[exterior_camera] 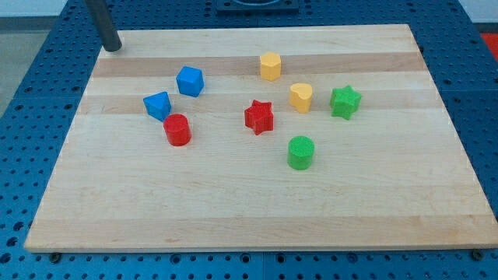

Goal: Push the blue triangle towards the left top of the board

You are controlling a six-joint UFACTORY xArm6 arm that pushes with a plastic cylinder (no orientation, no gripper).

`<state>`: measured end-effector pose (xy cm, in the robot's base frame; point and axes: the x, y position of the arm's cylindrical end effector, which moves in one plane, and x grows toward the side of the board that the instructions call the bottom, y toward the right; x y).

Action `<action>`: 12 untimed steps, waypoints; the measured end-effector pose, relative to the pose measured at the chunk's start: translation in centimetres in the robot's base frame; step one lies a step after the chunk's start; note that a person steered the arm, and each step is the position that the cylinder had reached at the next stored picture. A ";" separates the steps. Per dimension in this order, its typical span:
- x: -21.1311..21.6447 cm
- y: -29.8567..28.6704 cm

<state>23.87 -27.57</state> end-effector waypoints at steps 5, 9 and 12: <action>3.8 5.3; 6.9 4.2; 15.8 5.3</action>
<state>39.64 -22.27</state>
